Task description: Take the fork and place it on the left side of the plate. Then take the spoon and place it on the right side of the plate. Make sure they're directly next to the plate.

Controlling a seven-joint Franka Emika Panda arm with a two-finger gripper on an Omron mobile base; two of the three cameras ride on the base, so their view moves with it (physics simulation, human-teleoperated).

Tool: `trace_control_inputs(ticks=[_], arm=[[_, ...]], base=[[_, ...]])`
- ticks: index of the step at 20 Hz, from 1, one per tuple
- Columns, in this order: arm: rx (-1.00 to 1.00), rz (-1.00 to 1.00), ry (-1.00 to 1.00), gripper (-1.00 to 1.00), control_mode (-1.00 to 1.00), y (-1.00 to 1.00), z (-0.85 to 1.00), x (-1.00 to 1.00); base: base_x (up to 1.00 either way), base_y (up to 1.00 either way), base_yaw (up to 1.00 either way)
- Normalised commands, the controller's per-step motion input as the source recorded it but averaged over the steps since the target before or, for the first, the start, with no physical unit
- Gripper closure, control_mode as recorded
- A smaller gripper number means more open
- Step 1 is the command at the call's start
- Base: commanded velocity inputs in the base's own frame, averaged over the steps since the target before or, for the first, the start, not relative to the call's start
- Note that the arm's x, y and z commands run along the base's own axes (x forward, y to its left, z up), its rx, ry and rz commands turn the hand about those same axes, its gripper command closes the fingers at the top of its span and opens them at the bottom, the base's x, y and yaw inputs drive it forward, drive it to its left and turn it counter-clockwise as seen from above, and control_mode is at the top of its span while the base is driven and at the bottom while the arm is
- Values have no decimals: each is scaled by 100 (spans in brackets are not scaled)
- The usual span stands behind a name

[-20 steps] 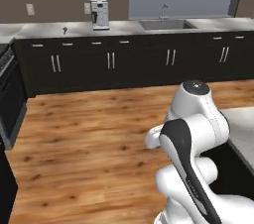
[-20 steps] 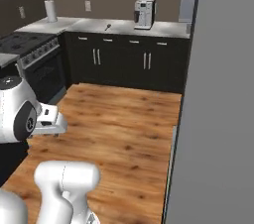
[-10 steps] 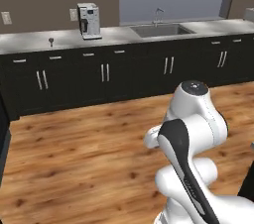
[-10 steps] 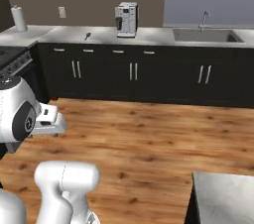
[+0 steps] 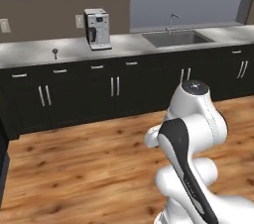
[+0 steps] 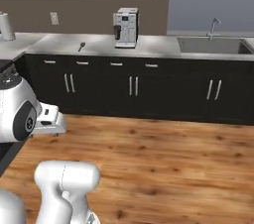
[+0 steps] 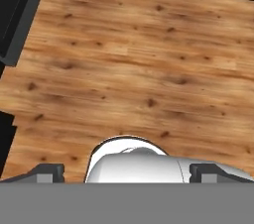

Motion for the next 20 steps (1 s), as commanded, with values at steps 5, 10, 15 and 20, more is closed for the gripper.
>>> trace_control_inputs(ticks=[5, 10, 15, 20], arm=[[0, 0, 0, -100, 100, 0, 0, 0], [0, 0, 0, -100, 100, 0, 0, 0], [0, 0, 0, -100, 100, 0, 0, 0], [0, 0, 0, -100, 100, 0, 0, 0]], base=[[100, 52, 0], [100, 58, 0], [100, 57, 0], [100, 55, 0]])
